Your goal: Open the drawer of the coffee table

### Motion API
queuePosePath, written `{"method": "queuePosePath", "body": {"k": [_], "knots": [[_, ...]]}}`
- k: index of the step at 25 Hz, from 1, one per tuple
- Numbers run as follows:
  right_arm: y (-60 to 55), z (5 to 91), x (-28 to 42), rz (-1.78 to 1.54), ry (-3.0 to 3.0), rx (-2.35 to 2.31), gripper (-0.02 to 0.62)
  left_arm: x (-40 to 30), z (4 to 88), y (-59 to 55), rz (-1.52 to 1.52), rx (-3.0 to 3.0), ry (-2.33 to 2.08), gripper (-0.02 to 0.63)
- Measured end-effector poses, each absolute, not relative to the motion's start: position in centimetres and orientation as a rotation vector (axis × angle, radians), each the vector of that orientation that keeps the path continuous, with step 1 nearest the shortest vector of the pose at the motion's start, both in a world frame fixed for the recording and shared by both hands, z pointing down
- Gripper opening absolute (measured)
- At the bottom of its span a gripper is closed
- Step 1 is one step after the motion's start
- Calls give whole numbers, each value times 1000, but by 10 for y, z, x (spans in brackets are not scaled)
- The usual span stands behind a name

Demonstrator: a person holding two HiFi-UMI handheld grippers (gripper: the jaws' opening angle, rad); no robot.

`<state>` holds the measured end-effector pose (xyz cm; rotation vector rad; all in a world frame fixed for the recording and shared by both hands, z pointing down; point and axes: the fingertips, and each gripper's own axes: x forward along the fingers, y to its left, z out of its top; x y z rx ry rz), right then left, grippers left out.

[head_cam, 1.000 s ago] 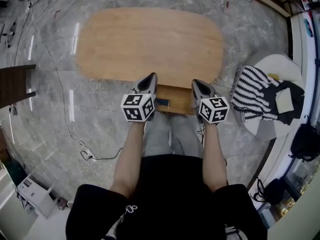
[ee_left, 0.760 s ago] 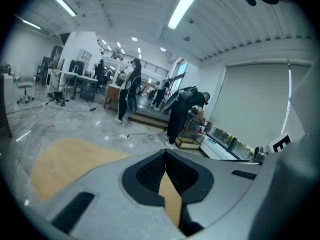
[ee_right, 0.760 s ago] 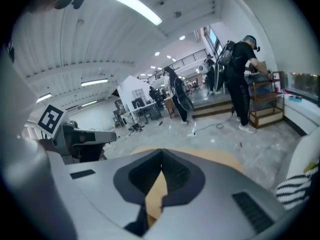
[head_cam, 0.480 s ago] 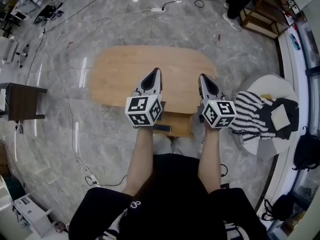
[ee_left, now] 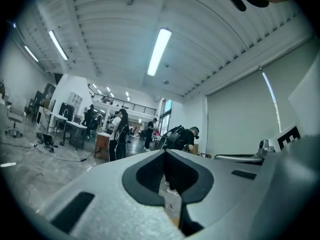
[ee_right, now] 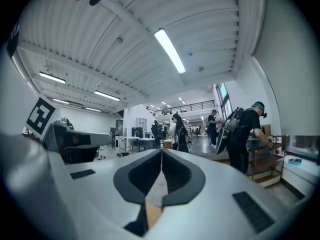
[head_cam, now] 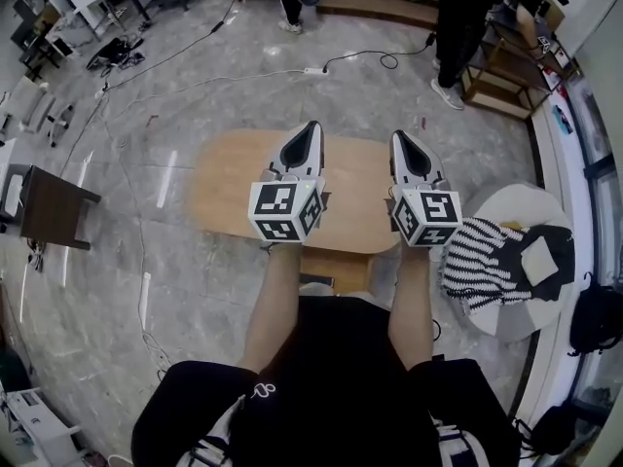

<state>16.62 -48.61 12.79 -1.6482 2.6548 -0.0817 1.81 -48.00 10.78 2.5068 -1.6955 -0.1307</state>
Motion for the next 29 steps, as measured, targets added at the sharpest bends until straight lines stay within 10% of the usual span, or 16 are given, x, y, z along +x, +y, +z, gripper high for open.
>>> {"method": "queuePosePath", "body": {"k": [29], "knots": [[-458,99,175,45,2607,-1671,12,23,89,-449,-198,2532,-1741,10]]}}
